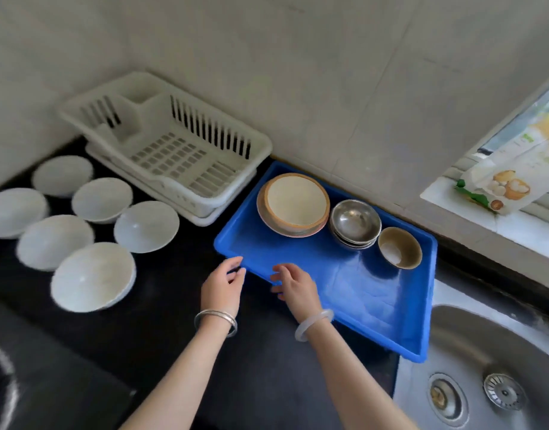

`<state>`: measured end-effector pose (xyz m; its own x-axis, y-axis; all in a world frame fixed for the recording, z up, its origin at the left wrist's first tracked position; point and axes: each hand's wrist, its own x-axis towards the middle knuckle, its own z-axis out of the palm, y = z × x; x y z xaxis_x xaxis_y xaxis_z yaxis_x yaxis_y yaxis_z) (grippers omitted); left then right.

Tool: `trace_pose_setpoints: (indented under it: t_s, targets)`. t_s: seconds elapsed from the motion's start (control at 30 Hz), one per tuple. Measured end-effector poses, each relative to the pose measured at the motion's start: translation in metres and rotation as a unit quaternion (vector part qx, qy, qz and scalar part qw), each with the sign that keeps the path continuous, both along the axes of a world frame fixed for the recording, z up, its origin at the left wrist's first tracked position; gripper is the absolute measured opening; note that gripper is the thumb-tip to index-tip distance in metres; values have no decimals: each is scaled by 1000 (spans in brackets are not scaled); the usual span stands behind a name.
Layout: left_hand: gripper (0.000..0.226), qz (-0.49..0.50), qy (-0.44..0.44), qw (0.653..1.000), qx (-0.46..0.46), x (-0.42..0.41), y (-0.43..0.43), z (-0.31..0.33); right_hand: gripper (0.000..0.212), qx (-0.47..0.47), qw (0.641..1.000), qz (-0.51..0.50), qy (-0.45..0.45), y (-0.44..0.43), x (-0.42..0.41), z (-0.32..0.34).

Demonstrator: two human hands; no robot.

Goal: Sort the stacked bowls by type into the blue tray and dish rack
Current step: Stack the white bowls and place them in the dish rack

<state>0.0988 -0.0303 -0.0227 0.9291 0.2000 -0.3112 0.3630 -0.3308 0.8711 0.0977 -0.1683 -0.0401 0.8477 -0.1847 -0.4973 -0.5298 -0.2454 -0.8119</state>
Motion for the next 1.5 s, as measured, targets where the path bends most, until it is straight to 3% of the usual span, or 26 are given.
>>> trace_pose_setpoints:
  t_s: [0.2,0.4,0.7,0.9,1.1,1.27,1.5]
  targets:
    - [27,177,-26,980,88,-25,106,-12,29,-26,985,165,34,125,40,-11]
    - [35,297,-32,935,190,-33,172,-30,44,-61,981,170,72,196,92,-19]
    - [55,404,-24,914,-25,-28,209,-47,22,66,993,4,100,216,117,-32]
    - [52,411,6,904,-117,-32,213,-53,31,57,998,-19,34,201,108,-10]
    - [48,406,7,896,-179,-33,215,-57,30,54,997,45,-22,198,93,24]
    - [43,409,-15,885,-222,-34,219,-58,23,44,993,106,-8,219,77,38]
    - [31,441,-13,856,-270,-32,228,-55,18,-43,983,175,33,242,67,34]
